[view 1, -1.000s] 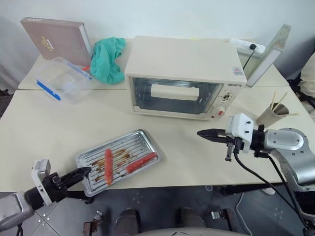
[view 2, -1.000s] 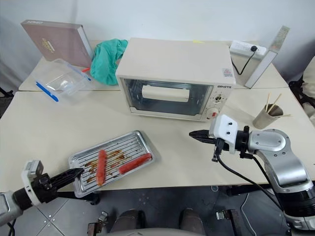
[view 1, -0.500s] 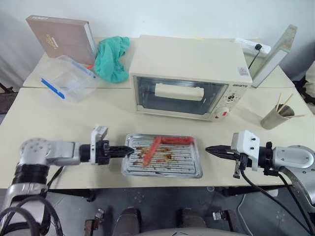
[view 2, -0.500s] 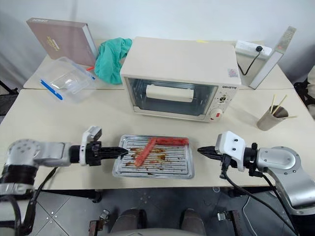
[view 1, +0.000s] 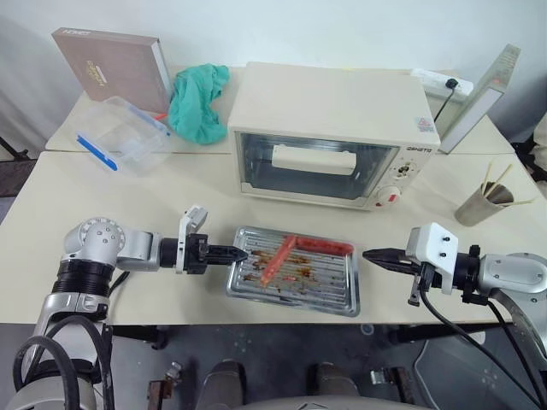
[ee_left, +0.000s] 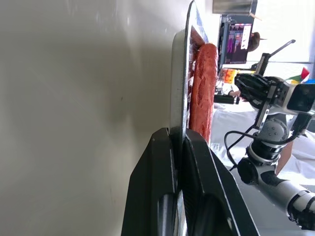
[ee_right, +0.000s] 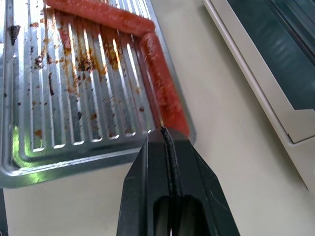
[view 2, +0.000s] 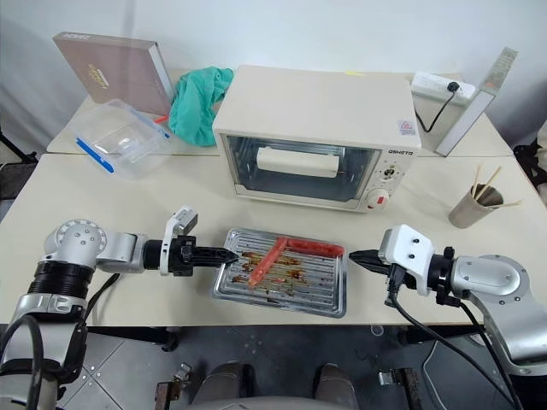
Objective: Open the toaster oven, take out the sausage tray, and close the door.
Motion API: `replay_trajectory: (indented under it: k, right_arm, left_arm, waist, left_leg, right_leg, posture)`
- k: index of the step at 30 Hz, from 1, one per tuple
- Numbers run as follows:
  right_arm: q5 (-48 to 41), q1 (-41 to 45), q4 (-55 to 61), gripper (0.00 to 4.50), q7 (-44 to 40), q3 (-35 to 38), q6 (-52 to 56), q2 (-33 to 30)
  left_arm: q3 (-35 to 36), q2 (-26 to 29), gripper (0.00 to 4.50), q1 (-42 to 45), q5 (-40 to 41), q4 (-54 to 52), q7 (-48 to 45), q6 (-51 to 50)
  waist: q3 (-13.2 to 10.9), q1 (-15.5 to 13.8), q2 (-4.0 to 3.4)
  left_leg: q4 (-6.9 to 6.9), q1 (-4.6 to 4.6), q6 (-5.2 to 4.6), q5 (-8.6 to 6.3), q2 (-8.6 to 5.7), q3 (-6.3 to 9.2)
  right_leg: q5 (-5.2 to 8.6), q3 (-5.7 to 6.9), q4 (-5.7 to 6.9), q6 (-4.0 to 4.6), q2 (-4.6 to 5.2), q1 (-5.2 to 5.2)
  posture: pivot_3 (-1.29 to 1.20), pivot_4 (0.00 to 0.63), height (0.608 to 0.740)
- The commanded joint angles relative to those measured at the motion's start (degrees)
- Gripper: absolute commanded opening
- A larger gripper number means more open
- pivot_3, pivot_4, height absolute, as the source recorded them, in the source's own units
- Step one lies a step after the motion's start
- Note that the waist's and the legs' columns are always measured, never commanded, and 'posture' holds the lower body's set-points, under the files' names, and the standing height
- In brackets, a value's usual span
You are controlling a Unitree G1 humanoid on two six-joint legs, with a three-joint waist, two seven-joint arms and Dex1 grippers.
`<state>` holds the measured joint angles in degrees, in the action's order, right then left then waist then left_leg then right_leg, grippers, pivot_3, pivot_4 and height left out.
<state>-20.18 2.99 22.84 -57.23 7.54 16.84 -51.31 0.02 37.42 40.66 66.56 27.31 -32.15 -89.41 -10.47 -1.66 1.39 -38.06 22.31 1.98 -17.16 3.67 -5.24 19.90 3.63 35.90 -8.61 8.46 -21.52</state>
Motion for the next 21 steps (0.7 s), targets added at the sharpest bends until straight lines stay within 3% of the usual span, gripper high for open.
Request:
replay_trajectory:
  k: [1, 4, 14, 20, 21]
  right_arm:
    - [-0.03, 0.65, 0.98, 0.03, 0.09, 1.88, 0.15, -1.24]
    - [0.04, 1.27, 0.61, 0.03, -0.21, 1.62, 0.13, -1.43]
    - [-0.12, 2.21, -0.51, 0.00, -1.50, 1.69, 0.10, -2.20]
    - [-0.51, 1.82, -1.08, 0.00, -2.80, 2.49, 0.57, -3.10]
    - [-0.58, 1.50, -1.23, 0.00, -3.09, 2.78, 0.53, -3.37]
  left_arm:
    - [-0.17, -1.80, 0.00, -0.11, -4.77, 1.80, -3.18, 2.20]
    - [-0.93, -2.59, 0.00, -0.06, -7.71, 1.66, -6.14, 1.95]
    - [0.53, -3.62, 2.95, 1.11, -15.58, 3.41, -10.61, 2.93]
    - [0.79, -1.05, 4.48, 0.67, -17.87, 1.72, -12.89, 3.76]
    - [0.80, -0.17, 4.48, 0.38, -18.04, 1.06, -13.56, 3.98]
  waist:
    - [0.00, -0.11, -0.01]
    - [0.02, -0.36, -0.04]
    - [0.02, -0.36, -0.04]
    - [0.02, -0.32, -0.04]
    - [0.02, -0.11, -0.04]
  left_leg:
    - [-0.02, 0.00, -0.01, 0.00, 0.00, 0.00]
    - [-0.05, -0.02, -0.02, 0.01, 0.00, 0.01]
    - [-0.03, -0.02, -0.02, 0.01, 0.00, 0.00]
    - [-0.08, -0.04, -0.03, 0.02, 0.00, 0.01]
    - [-0.08, -0.04, -0.03, 0.02, 0.01, 0.01]
  right_leg:
    - [0.00, 0.00, 0.01, 0.00, 0.00, 0.01]
    - [-0.01, 0.00, 0.03, -0.01, 0.01, 0.05]
    - [-0.02, 0.00, 0.05, -0.03, 0.01, 0.01]
    - [-0.02, 0.00, 0.08, -0.03, 0.01, 0.05]
    - [-0.02, 0.00, 0.08, -0.03, 0.01, 0.05]
  posture:
    - [0.00, 0.150, 0.740]
    - [0.00, 0.150, 0.740]
    - [0.00, 0.150, 0.740]
    - [0.00, 0.150, 0.740]
    - [0.00, 0.150, 0.740]
